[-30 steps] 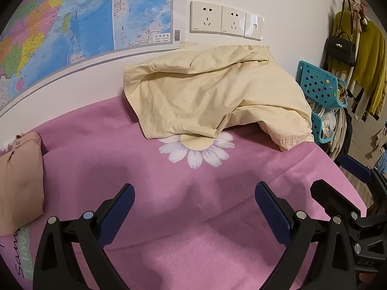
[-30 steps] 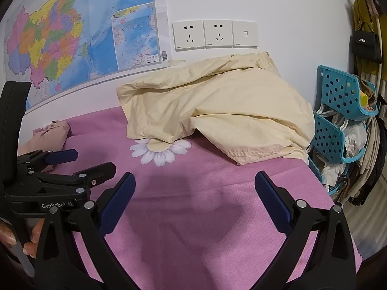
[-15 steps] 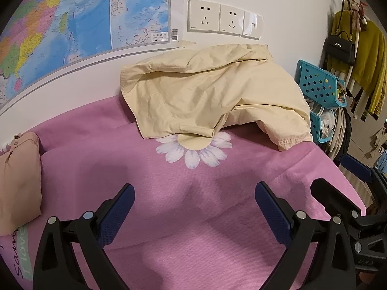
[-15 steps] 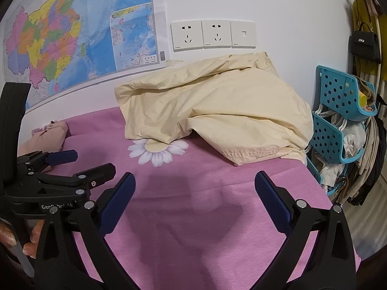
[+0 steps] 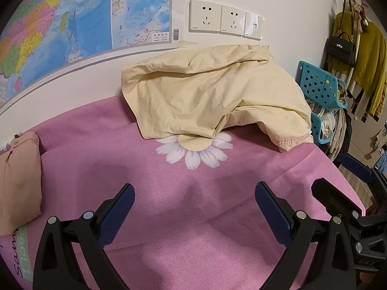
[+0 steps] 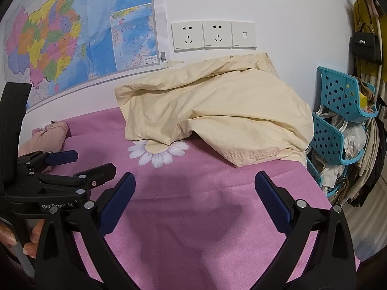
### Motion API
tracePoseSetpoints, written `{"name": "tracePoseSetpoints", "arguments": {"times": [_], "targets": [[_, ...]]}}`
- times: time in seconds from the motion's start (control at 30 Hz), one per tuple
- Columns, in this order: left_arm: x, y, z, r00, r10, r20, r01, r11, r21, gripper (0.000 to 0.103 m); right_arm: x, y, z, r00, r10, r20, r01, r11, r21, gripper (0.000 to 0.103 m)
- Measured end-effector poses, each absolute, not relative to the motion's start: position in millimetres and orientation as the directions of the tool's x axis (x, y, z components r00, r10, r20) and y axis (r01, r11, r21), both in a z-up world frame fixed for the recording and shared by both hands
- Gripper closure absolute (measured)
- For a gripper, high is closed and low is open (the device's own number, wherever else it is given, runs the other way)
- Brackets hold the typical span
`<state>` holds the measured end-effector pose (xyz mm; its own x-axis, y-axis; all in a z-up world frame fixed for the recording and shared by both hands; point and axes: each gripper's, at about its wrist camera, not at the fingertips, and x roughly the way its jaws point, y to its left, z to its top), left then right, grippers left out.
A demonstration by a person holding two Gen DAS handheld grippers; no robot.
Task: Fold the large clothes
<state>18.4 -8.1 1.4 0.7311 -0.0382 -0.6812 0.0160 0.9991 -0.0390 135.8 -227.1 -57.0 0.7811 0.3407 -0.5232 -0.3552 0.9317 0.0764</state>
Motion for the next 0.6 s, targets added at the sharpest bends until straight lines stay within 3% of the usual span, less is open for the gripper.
{"name": "tracePoseSetpoints", "arguments": {"times": [0.6], "targets": [[19.0, -7.0, 1.5, 0.732, -0.038, -0.68, 0.013, 0.999, -0.041, 0.007, 137.2, -220.5, -57.5, 0.777, 0.349, -0.524, -0.377, 0.925, 0.058, 0.006]]}}
